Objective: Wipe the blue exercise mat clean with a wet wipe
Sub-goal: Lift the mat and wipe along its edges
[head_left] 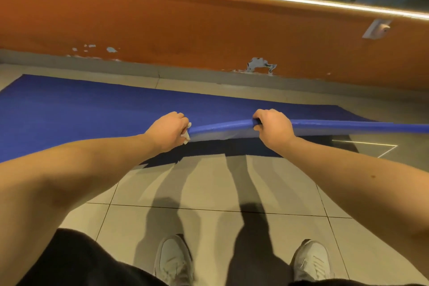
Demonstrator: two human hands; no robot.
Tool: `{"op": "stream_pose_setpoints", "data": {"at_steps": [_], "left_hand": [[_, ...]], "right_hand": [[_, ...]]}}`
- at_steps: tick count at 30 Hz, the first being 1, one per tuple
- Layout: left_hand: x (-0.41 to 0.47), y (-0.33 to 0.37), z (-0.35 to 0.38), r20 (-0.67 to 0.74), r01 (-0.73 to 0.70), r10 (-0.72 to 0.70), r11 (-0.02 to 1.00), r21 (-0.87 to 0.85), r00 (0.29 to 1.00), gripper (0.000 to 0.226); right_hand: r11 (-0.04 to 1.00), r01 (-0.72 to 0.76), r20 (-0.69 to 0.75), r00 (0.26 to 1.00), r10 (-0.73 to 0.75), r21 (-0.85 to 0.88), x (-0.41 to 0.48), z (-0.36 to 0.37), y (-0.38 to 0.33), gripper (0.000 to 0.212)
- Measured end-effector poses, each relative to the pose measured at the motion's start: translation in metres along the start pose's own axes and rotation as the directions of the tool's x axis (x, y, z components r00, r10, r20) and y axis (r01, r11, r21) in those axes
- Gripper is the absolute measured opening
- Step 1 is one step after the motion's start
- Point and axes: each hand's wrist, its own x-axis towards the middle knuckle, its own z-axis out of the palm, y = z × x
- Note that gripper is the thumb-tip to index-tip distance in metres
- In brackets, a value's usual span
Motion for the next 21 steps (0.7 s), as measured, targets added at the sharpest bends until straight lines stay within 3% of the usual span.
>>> {"op": "stream_pose_setpoints", "data": {"at_steps": [3,8,11,15,21], "left_hand": [[0.005,0.001,-0.003,0.008,-0.042,0.042,0.998,-0.040,0.999,0.010],[0.013,0.003,-0.008,0.016,-0.117,0.118,0.992,-0.041,0.993,0.010],[0.015,0.005,-0.015,0.016,-0.143,0.144,0.989,-0.039,0.989,0.008],[0.013,0.000,-0.012,-0.005,-0.158,0.158,0.986,-0.056,0.987,0.012],[-0.007,-0.029,-0.002,-0.077,-0.053,0.045,0.992,-0.114,0.996,0.024]], "right_hand": [[0.995,0.023,0.051,0.999,-0.018,-0.101,-0.008,0.006,-0.017,0.024],[0.965,0.183,0.135,0.978,-0.159,-0.190,-0.007,0.023,-0.077,0.026],[0.968,0.163,0.147,0.980,-0.136,-0.192,0.002,0.033,-0.118,0.034],[0.954,0.133,0.182,0.980,-0.085,-0.270,0.016,0.046,-0.140,0.027],[0.938,0.224,0.194,0.965,-0.176,-0.264,0.035,0.044,-0.129,0.012]]}}
